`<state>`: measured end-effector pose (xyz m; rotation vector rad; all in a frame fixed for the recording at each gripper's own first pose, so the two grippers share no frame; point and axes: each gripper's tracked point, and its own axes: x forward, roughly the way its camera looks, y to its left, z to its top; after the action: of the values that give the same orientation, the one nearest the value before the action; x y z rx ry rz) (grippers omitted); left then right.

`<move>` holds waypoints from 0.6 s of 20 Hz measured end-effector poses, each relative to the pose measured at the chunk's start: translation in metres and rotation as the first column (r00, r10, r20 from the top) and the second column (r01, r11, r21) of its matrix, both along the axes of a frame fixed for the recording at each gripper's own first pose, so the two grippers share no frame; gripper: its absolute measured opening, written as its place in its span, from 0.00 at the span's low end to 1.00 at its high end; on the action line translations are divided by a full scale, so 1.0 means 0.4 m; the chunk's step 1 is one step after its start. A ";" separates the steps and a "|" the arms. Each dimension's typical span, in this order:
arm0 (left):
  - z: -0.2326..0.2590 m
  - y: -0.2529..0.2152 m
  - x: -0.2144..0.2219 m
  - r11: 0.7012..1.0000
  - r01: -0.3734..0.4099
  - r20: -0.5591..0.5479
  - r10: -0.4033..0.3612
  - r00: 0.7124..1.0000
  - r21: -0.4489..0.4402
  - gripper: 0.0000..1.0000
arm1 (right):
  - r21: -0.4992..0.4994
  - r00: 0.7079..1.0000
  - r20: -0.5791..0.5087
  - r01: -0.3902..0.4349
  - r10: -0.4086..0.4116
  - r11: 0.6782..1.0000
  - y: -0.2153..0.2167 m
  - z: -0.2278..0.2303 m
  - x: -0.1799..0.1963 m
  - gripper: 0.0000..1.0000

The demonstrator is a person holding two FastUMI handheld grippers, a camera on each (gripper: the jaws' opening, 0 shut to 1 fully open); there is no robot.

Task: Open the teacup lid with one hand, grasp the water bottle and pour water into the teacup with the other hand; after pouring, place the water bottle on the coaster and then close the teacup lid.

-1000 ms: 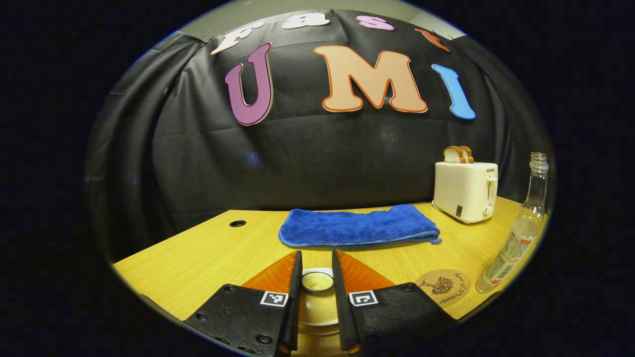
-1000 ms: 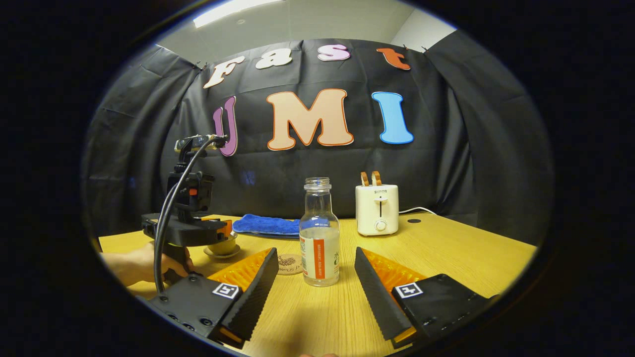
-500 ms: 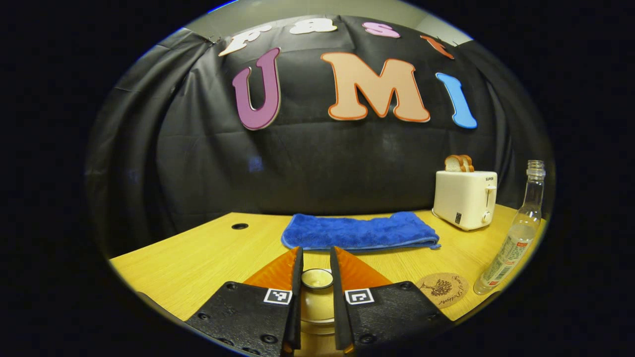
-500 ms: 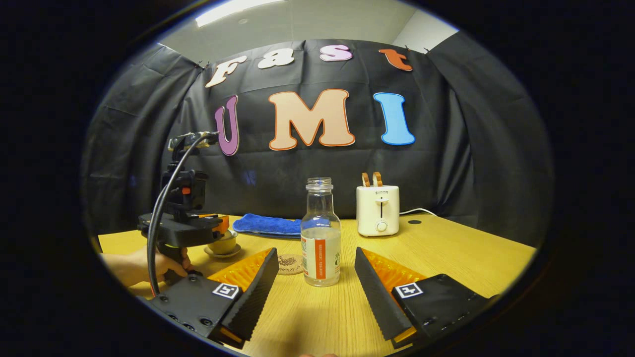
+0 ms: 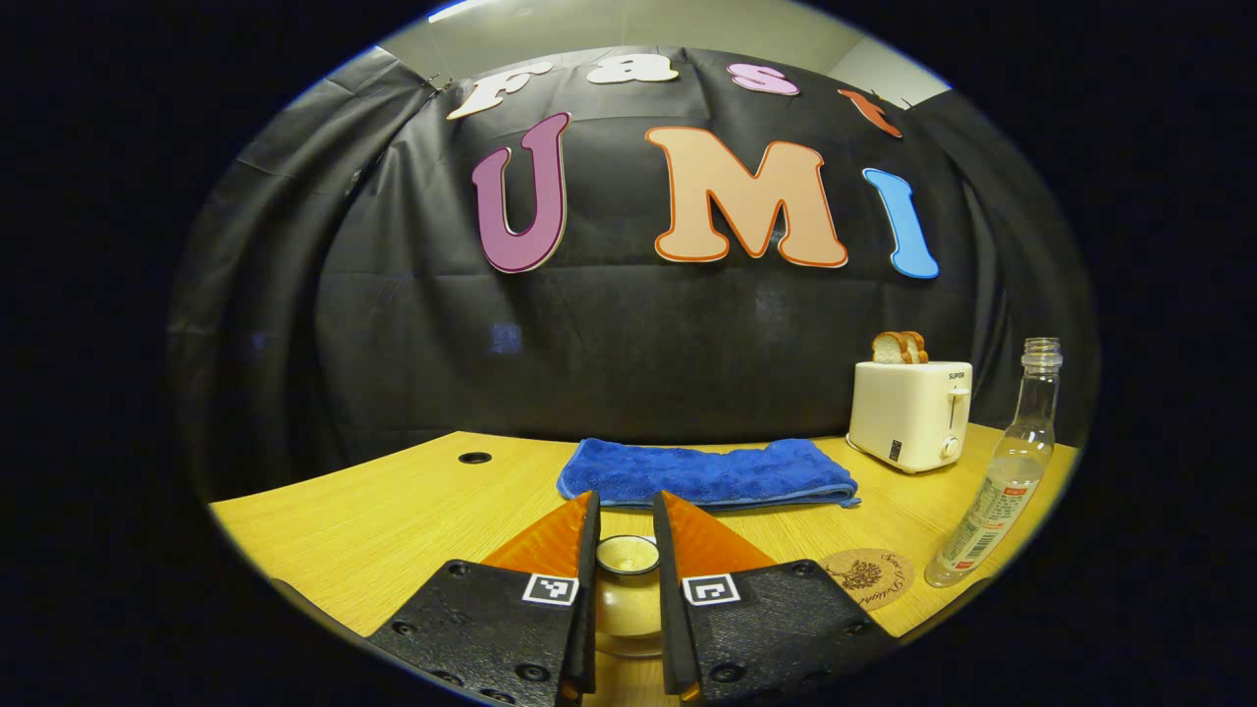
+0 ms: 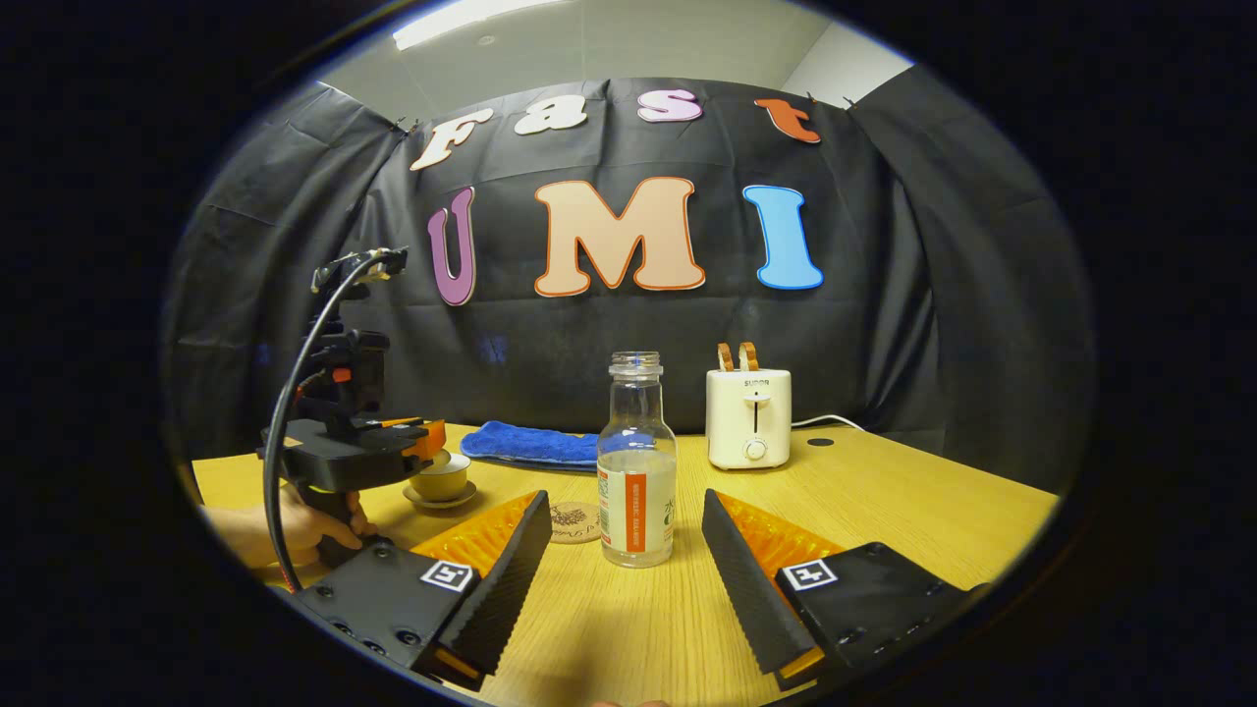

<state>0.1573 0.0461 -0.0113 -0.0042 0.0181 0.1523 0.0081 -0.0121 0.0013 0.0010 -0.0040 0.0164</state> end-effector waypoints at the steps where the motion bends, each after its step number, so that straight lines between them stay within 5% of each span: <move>1: 0.001 0.000 -0.015 1.000 0.008 0.002 -0.008 1.000 0.007 0.24 | -0.001 1.000 -0.006 -0.001 0.001 1.000 0.002 -0.005 0.007 0.97; 12: 0.011 0.023 -0.275 0.994 0.108 0.011 -0.108 0.994 -0.002 0.24 | -0.003 0.998 -0.008 0.056 -0.056 0.998 -0.011 -0.012 0.142 0.97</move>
<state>0.0471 0.0554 -0.0069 -0.0063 0.0073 0.0441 0.0648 -0.0164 -0.0033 -0.0015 0.0038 -0.0401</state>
